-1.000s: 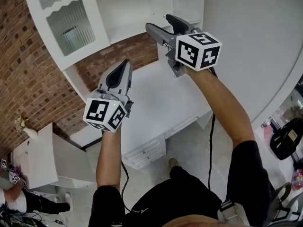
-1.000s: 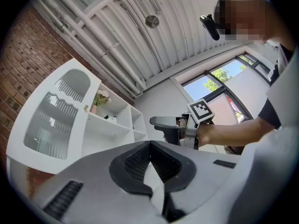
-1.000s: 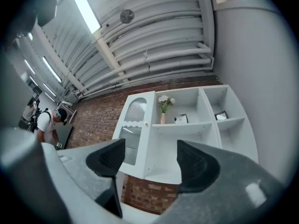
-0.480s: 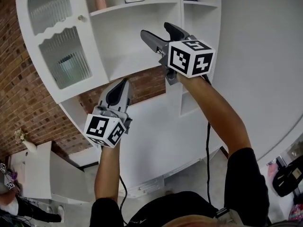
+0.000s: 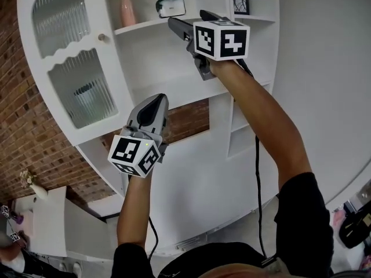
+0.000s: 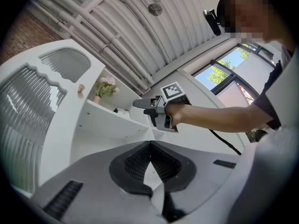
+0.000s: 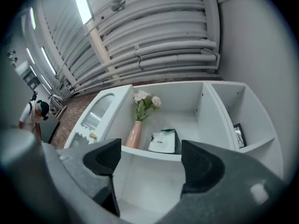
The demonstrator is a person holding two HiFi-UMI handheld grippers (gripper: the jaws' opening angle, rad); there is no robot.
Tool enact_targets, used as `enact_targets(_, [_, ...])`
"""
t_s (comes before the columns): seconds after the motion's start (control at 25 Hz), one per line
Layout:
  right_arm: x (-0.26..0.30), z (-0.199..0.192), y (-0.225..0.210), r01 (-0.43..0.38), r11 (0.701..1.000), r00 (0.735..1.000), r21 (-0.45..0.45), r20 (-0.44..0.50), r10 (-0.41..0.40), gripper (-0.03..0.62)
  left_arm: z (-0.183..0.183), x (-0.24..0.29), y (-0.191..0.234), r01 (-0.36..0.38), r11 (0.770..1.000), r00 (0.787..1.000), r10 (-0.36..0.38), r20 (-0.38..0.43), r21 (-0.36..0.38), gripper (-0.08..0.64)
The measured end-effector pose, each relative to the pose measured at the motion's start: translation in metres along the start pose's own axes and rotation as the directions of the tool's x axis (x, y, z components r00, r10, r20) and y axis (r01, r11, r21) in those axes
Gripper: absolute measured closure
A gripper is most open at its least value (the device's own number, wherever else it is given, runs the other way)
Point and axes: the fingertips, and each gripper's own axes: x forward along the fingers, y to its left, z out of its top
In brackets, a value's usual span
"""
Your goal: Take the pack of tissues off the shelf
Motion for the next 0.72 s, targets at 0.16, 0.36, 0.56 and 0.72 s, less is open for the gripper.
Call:
enact_targets(0.16, [0.031, 0.01, -0.012, 0.042, 0.999, 0.999, -0.011, -0.021, -0.042, 0.196, 0.003, 0.012, 0.014, 0.02, 1.0, 1.0, -0.02, 0.012, -0.001, 0.561])
enact_targets(0.36, [0.071, 0.008, -0.019, 0.088, 0.994, 0.99, -0.071, -0.107, -0.095, 0.166, 0.006, 0.019, 0.025, 0.04, 0.999, 0.998, -0.04, 0.039, -0.009, 0.561])
enact_targets(0.56, [0.108, 0.002, -0.027, 0.13, 0.981, 0.962, -0.145, -0.22, -0.16, 0.146, 0.006, 0.025, 0.029, 0.06, 0.998, 0.996, -0.06, 0.06, -0.01, 0.561])
enact_targets(0.72, [0.126, -0.006, -0.034, 0.153, 0.971, 0.936, -0.182, -0.289, -0.202, 0.144, 0.003, 0.022, 0.041, 0.055, 0.998, 0.996, -0.054, 0.065, -0.006, 0.561])
